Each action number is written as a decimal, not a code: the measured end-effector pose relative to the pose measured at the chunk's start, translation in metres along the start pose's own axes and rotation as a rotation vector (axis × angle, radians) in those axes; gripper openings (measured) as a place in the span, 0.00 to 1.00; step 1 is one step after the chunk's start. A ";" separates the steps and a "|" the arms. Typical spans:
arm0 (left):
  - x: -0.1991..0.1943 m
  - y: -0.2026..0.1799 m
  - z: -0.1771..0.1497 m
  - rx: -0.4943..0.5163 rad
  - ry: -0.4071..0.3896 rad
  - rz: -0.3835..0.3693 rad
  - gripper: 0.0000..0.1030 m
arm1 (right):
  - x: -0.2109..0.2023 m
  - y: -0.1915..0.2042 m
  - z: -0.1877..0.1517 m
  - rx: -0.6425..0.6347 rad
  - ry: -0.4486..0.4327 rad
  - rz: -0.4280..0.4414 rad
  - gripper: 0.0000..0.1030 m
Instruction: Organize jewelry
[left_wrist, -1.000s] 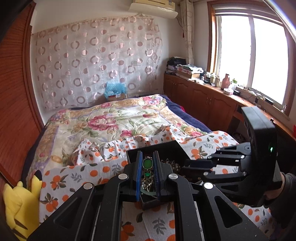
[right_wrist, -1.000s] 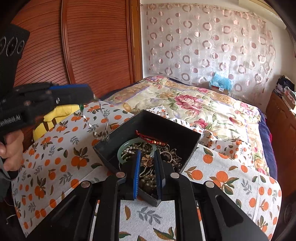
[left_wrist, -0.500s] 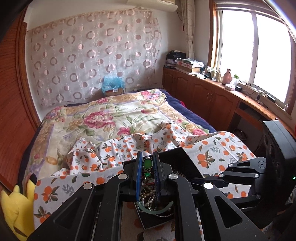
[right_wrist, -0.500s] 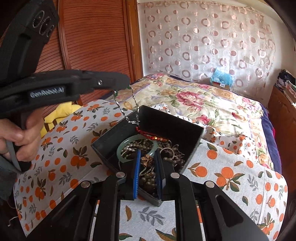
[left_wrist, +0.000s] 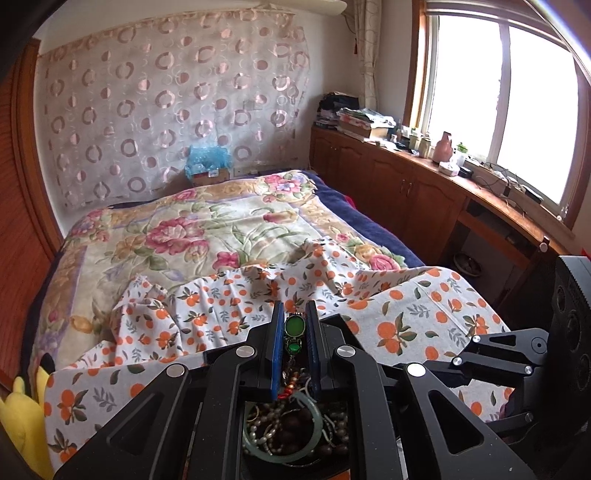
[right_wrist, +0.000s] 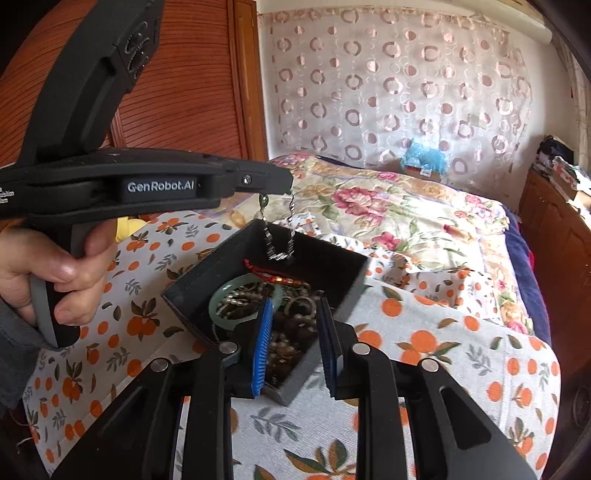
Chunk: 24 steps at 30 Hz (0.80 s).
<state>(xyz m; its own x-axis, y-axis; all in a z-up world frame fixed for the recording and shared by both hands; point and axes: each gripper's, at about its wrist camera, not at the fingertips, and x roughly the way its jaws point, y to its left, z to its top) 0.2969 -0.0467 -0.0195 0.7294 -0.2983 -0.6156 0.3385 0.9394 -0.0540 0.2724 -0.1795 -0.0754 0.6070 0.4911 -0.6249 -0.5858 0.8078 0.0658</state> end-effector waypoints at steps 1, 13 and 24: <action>0.002 -0.003 0.001 0.006 0.003 -0.005 0.10 | -0.002 -0.003 -0.001 0.005 0.001 -0.008 0.26; 0.005 -0.007 -0.009 0.001 0.020 0.012 0.23 | -0.011 -0.019 -0.016 0.041 0.011 -0.054 0.26; -0.036 0.010 -0.044 -0.068 0.006 0.103 0.79 | -0.031 -0.009 -0.022 0.069 -0.020 -0.058 0.26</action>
<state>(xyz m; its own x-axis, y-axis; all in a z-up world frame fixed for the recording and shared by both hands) 0.2479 -0.0189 -0.0327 0.7545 -0.1988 -0.6255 0.2211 0.9743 -0.0430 0.2469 -0.2096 -0.0735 0.6496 0.4489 -0.6137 -0.5118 0.8550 0.0836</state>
